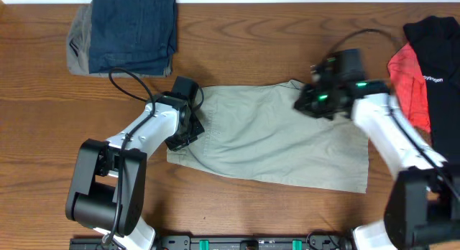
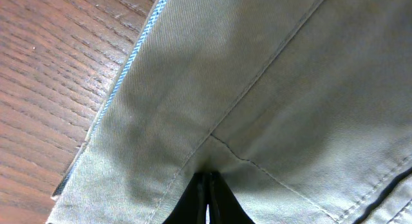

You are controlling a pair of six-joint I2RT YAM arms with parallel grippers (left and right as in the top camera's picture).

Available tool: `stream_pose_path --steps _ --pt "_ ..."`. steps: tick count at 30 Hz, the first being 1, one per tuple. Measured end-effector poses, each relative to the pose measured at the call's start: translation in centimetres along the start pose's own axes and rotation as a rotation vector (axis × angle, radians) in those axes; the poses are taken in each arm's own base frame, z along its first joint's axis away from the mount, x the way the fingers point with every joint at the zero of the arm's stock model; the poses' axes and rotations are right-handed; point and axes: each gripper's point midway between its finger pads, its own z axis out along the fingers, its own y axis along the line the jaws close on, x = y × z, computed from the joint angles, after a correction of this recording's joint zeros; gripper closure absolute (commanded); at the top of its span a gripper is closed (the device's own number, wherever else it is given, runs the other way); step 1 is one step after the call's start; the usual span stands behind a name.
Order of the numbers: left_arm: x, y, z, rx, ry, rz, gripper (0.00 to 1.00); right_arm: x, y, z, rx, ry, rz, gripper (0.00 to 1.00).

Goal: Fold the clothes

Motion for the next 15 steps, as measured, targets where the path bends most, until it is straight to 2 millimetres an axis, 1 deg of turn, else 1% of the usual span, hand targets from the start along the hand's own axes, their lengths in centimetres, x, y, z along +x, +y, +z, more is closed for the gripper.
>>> stream_pose_path --steps 2,4,9,10,11,15 --pt "0.0 0.0 0.0 0.0 0.001 0.0 0.94 1.1 0.2 1.8 0.031 0.045 -0.009 0.99" --pt "0.0 0.0 0.0 0.0 0.001 0.001 0.94 1.9 -0.3 3.2 0.061 0.083 -0.002 0.99" --pt "0.1 0.0 0.0 0.005 0.006 0.004 0.94 4.3 -3.7 6.4 0.157 0.21 0.063 0.99" --pt "0.0 0.0 0.0 0.005 0.006 0.004 0.94 4.8 -4.2 6.9 0.171 0.233 0.073 0.99" --pt "0.1 0.0 0.0 0.005 0.006 0.004 0.94 5.0 -4.3 7.0 0.162 0.253 0.089 0.99" --pt "0.0 0.0 0.0 0.007 0.006 0.008 0.94 5.1 -4.4 7.1 0.173 0.28 0.112 0.99"
